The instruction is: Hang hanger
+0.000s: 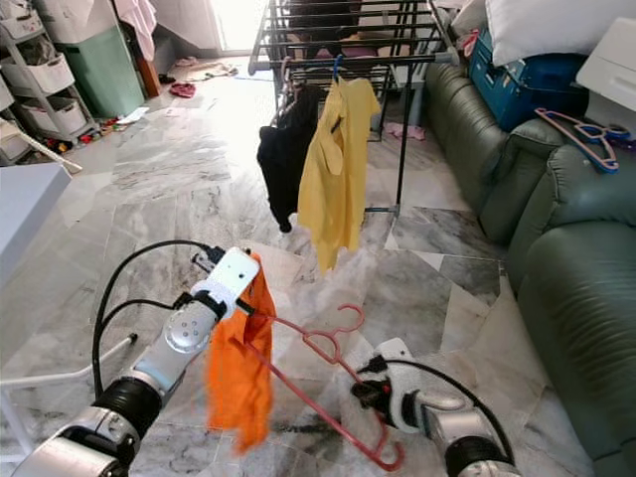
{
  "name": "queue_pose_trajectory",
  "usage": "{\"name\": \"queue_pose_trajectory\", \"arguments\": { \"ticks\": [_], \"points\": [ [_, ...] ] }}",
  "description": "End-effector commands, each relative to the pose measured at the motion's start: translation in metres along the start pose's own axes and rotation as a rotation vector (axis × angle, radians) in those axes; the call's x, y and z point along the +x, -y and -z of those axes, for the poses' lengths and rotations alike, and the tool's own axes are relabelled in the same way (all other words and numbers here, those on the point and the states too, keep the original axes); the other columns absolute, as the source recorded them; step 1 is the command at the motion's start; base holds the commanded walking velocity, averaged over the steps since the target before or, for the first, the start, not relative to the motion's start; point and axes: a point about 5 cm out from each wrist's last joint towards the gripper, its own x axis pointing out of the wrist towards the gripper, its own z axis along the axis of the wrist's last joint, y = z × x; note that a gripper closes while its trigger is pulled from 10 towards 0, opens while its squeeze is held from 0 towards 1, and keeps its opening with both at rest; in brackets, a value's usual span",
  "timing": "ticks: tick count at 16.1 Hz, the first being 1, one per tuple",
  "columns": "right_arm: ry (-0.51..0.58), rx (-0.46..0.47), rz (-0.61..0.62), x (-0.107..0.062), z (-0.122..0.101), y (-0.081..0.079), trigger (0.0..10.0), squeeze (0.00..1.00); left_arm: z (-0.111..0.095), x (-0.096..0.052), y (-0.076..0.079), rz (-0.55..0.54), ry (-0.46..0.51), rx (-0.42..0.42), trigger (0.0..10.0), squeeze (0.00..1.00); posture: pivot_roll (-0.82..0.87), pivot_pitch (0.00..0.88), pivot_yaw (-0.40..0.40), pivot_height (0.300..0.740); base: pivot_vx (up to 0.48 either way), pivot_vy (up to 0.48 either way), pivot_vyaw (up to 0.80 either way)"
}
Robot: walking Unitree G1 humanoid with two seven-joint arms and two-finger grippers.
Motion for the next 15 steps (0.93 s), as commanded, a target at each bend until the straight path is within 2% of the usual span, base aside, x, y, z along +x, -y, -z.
{"name": "queue_pose_trajectory", "arguments": {
  "ticks": [1,3,5,6,10,13,15],
  "points": [
    [0.089,0.014,-0.043,0.004,-0.021,-0.007,10.0,0.00,0.001,-0.001,-0.003,-0.013,0.006,0.017,10.0,0.00,-0.12,0.000,0.059,0.740,0.000,0.000,0.00],
    [0.117,0.042,-0.043,0.009,-0.024,-0.015,10.0,0.00,0.012,-0.004,-0.009,-0.050,-0.048,0.042,10.0,0.00,-0.11,0.000,0.056,0.740,0.000,0.000,0.00],
    [0.080,0.033,0.020,0.016,-0.015,-0.020,10.0,0.00,0.031,-0.010,-0.018,-0.115,-0.138,0.079,10.0,0.00,-0.12,0.000,0.053,0.740,0.000,0.000,0.00],
    [0.045,0.044,-0.005,0.019,-0.006,-0.027,10.0,0.00,0.044,-0.016,-0.024,-0.166,-0.202,0.126,10.0,0.00,-0.12,0.000,0.053,0.740,0.000,0.000,0.00],
    [-0.067,-0.048,-0.050,0.014,0.020,-0.031,10.0,0.00,0.057,-0.023,-0.036,-0.228,-0.266,0.132,10.0,0.00,-0.12,0.000,0.056,0.740,0.000,0.000,0.00],
    [-0.137,-0.029,0.025,0.003,0.037,-0.015,10.0,0.00,0.054,-0.020,-0.039,-0.237,-0.255,0.131,10.0,0.00,-0.12,0.000,0.059,0.740,0.000,0.000,0.00],
    [-0.157,0.040,0.109,-0.003,0.043,-0.003,10.0,0.00,0.050,-0.017,-0.039,-0.242,-0.240,0.112,10.0,0.00,-0.12,0.000,0.059,0.740,0.000,0.000,0.00]
  ]
}}
